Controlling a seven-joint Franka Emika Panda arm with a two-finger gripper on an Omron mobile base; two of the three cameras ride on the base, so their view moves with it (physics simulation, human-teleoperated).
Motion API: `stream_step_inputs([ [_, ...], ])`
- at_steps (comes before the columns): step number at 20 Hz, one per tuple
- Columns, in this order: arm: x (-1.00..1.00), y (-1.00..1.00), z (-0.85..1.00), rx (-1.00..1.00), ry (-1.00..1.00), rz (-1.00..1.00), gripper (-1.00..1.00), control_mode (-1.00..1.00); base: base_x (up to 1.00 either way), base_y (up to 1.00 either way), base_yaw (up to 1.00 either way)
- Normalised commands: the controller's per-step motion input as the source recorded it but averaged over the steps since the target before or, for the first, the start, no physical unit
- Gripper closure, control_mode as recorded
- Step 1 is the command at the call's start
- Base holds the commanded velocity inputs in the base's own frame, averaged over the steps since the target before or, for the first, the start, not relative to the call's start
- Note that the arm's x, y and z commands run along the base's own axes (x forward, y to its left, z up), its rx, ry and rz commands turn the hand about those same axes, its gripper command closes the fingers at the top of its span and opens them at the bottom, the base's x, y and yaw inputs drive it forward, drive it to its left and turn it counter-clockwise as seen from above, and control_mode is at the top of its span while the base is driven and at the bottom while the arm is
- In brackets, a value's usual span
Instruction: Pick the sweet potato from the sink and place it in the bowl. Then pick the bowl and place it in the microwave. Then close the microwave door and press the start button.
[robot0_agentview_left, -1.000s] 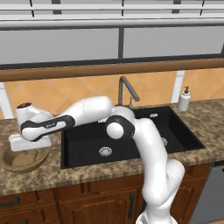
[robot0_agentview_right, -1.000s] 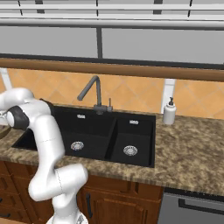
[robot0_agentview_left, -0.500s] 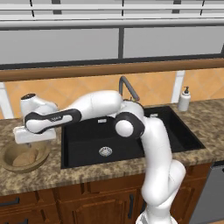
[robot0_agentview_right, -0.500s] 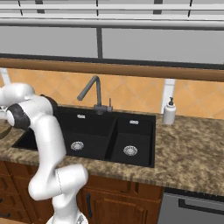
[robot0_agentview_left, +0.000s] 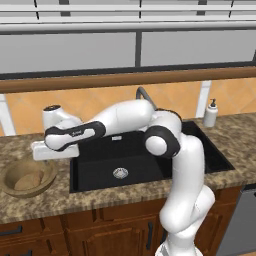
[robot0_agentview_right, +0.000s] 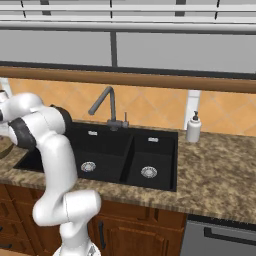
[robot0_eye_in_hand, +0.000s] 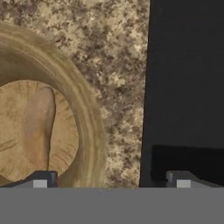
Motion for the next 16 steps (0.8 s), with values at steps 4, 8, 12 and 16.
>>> stream_step_inputs([
  [4,0.31,0.28,-0.32,0.00,0.00,0.00,-1.00,-1.00,0.00,0.00,0.00],
  [8,0.31,0.28,-0.10,0.00,0.00,0.00,-1.00,-1.00,0.00,0.00,0.00],
  [12,0.17,0.28,-0.01,0.00,0.00,-0.01,-1.00,-1.00,0.00,0.00,0.00],
  [16,0.00,0.01,-0.39,0.00,0.00,0.00,-1.00,-1.00,0.00,0.00,0.00],
])
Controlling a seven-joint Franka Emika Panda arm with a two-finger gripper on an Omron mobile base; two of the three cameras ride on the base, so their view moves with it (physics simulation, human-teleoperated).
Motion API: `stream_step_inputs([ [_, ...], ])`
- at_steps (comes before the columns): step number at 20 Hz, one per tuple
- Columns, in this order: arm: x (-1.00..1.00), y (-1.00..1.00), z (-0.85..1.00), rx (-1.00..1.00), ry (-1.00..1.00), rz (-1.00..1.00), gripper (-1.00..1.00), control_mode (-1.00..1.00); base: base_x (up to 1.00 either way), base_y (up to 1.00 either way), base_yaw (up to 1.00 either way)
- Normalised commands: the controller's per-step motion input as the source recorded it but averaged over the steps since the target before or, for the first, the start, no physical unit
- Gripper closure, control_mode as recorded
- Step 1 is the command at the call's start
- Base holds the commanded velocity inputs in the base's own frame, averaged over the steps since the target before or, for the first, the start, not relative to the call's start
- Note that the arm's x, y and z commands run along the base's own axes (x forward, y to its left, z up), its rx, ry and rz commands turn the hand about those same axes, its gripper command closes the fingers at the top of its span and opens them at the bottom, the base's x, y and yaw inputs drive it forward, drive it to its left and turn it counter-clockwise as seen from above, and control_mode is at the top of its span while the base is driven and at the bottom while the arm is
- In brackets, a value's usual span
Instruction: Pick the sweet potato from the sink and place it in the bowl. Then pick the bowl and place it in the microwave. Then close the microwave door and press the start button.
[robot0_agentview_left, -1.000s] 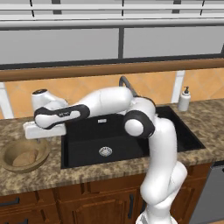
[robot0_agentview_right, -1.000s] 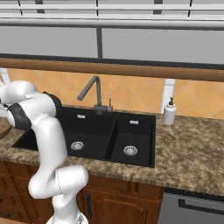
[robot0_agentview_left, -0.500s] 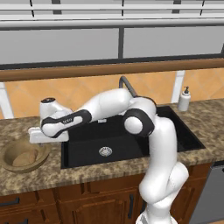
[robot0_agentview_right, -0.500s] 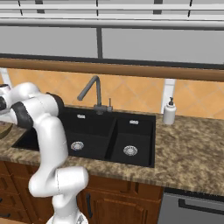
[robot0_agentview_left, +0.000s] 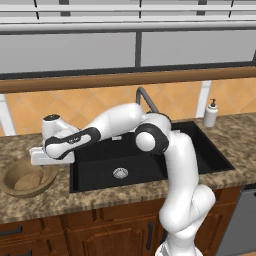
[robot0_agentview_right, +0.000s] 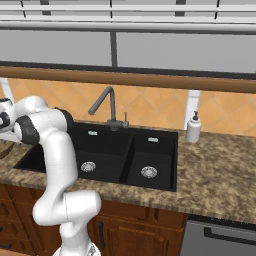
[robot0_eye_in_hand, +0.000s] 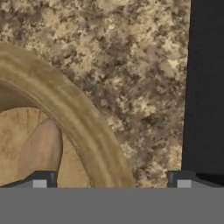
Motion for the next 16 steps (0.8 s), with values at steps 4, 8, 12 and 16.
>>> stream_step_inputs([
  [4,0.00,0.06,-0.51,0.00,0.00,0.00,1.00,-1.00,0.00,0.00,0.00],
  [8,-0.04,0.01,-0.09,0.00,0.00,0.00,1.00,-1.00,0.00,0.00,0.00],
  [12,-0.22,-0.16,0.11,0.02,-0.16,-0.02,1.00,-1.00,0.00,0.00,0.00],
  [16,-0.37,-0.56,0.57,0.07,-0.14,-0.09,1.00,-1.00,0.00,0.00,0.00],
])
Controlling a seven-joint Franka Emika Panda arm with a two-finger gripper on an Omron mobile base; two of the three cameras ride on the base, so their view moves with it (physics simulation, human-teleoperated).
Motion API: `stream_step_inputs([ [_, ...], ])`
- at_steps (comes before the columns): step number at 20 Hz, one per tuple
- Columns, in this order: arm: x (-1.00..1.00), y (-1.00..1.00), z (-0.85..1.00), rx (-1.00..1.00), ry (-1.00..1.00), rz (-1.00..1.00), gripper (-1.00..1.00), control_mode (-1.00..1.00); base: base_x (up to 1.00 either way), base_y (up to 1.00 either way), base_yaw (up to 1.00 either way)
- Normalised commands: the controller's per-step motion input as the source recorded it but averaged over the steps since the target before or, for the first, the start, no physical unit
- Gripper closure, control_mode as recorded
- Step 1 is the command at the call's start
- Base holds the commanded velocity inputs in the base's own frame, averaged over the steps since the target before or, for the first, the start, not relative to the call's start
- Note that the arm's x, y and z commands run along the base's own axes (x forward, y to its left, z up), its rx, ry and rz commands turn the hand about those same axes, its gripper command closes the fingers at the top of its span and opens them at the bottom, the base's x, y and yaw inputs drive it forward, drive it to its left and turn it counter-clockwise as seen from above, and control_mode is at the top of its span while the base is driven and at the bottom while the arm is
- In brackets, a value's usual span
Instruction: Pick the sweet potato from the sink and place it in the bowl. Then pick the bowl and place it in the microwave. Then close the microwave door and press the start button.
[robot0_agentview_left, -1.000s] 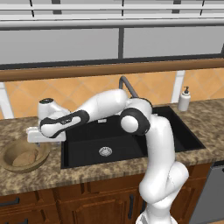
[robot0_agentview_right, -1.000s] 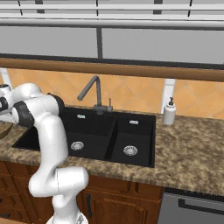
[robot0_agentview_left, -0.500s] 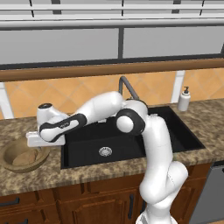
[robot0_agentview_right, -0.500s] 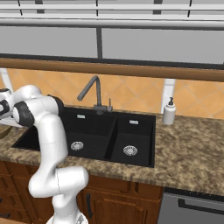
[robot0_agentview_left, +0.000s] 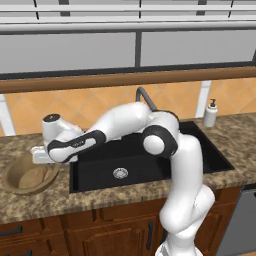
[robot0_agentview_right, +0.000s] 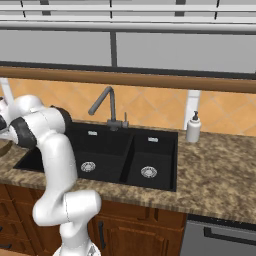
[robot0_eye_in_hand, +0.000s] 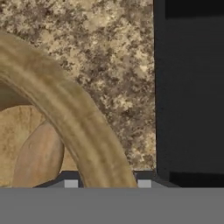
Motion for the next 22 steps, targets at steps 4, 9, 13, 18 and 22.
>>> stream_step_inputs([
  [4,-0.28,-0.56,0.83,0.08,-0.01,-0.04,1.00,-1.00,0.00,0.00,0.00],
  [9,-0.32,-0.68,0.80,0.07,0.00,-0.05,1.00,-1.00,0.00,0.00,0.00],
  [13,-0.28,-0.72,0.60,0.01,0.00,-0.07,1.00,-1.00,0.00,0.00,0.00],
  [18,-0.22,-0.79,0.44,0.00,0.04,-0.12,1.00,-1.00,0.00,0.00,0.00],
  [22,-0.07,-0.85,0.35,0.00,0.02,-0.21,1.00,-1.00,0.00,0.00,0.00],
])
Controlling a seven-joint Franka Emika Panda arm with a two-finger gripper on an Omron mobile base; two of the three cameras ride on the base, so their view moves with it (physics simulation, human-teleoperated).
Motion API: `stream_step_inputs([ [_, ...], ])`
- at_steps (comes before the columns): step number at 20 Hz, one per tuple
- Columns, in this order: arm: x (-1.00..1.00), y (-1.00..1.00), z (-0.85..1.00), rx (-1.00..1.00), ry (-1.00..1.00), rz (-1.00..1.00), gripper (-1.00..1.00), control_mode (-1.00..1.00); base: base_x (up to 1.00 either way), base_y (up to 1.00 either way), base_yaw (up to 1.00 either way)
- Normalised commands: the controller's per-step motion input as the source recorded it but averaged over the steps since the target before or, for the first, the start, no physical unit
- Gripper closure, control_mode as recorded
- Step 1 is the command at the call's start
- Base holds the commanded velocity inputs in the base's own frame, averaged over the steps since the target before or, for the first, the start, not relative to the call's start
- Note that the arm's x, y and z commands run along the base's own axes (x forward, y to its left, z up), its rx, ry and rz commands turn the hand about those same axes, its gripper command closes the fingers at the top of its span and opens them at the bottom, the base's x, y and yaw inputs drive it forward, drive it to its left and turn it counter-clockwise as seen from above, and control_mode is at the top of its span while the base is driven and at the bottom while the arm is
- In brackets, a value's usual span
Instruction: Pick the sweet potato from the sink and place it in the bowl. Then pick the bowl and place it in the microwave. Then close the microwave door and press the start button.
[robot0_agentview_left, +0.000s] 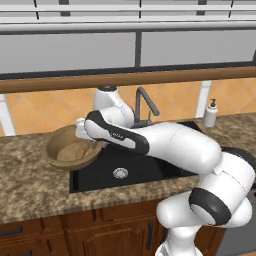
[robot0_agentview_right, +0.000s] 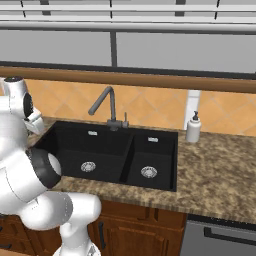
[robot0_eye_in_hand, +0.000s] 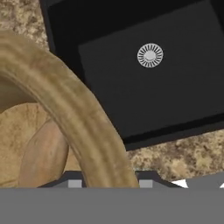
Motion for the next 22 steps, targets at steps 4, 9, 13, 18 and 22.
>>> stream_step_inputs([
  [4,-0.06,-0.86,0.25,0.00,0.01,-0.30,1.00,-1.00,0.00,0.00,0.00],
  [9,-0.02,-0.75,0.23,0.00,0.00,-0.43,1.00,-1.00,0.00,0.00,0.00],
  [13,-0.06,-0.68,0.39,0.00,0.01,-0.48,1.00,-1.00,0.00,0.00,0.00],
  [18,-0.19,-0.63,0.51,0.00,0.00,-0.46,1.00,-1.00,0.00,0.00,0.00],
  [22,-0.21,-0.66,0.50,0.01,0.00,-0.44,1.00,-1.00,0.00,0.00,0.00],
])
